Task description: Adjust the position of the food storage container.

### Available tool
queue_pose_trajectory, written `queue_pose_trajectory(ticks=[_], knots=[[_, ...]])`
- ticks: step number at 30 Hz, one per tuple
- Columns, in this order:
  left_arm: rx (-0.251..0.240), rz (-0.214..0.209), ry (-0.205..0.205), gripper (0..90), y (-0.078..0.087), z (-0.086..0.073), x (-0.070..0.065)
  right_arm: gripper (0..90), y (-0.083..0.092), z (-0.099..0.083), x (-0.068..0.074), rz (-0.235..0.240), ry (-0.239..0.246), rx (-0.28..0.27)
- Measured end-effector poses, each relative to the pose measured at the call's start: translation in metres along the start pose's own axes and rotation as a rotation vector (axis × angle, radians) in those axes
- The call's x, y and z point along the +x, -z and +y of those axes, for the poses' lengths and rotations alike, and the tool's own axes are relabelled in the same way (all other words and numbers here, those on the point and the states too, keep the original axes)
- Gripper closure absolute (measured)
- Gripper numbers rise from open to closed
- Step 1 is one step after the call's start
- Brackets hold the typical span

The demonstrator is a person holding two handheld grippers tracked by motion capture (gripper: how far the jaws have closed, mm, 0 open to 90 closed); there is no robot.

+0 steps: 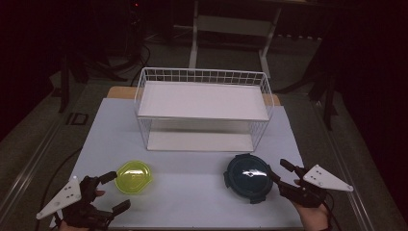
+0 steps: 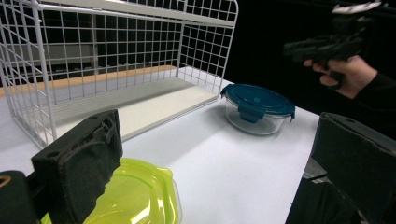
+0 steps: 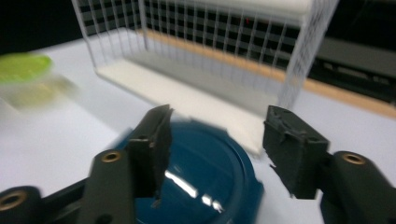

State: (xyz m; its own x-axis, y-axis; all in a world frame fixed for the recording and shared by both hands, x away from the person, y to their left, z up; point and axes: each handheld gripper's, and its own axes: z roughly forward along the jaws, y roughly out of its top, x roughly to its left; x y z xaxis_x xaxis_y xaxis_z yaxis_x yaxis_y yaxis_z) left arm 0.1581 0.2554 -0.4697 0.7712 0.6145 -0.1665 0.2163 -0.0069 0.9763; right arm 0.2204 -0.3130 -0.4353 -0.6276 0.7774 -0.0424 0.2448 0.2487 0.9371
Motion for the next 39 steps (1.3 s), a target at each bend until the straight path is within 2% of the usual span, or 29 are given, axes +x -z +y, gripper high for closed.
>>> queue_pose_trajectory(ticks=[4,8,9,11,17,22,27,28,32,36,39], knots=[[0.002,0.000,-0.001,1.4,0.000,0.000,0.000,56.3,-0.015,-0.016,-0.016,0.004,-0.016,0.072],[0.003,0.001,-0.005,1.4,-0.001,-0.001,0.000,66.6,-0.024,-0.026,-0.027,-0.017,-0.027,0.115],[0.003,0.001,-0.005,1.3,-0.001,-0.001,0.000,66.6,-0.024,-0.026,-0.027,-0.017,-0.027,0.115],[0.003,0.001,-0.003,1.3,-0.001,-0.001,0.000,75.5,-0.029,-0.031,-0.035,-0.035,-0.034,0.140],[0.005,-0.001,-0.005,1.3,-0.001,-0.001,-0.001,89.2,-0.035,-0.043,-0.048,-0.057,-0.053,0.186],[0.006,-0.003,-0.005,1.3,-0.002,-0.001,-0.001,89.7,-0.037,-0.051,-0.052,-0.054,-0.079,0.208],[0.007,-0.003,-0.005,1.3,-0.002,-0.001,-0.001,89.9,-0.039,-0.058,-0.050,-0.013,-0.114,0.223],[0.007,-0.003,-0.005,1.3,-0.002,-0.001,-0.001,90.0,-0.040,-0.058,-0.048,-0.005,-0.112,0.230],[0.011,-0.006,-0.002,1.3,-0.004,-0.001,-0.001,90.0,-0.041,-0.057,-0.044,-0.031,-0.094,0.243],[0.016,-0.009,-0.008,1.3,-0.006,-0.001,-0.002,90.0,-0.040,-0.057,-0.037,0.002,-0.096,0.248],[0.017,-0.010,-0.008,1.3,-0.006,-0.001,-0.002,90.0,-0.040,-0.056,-0.034,-0.005,-0.088,0.257]])
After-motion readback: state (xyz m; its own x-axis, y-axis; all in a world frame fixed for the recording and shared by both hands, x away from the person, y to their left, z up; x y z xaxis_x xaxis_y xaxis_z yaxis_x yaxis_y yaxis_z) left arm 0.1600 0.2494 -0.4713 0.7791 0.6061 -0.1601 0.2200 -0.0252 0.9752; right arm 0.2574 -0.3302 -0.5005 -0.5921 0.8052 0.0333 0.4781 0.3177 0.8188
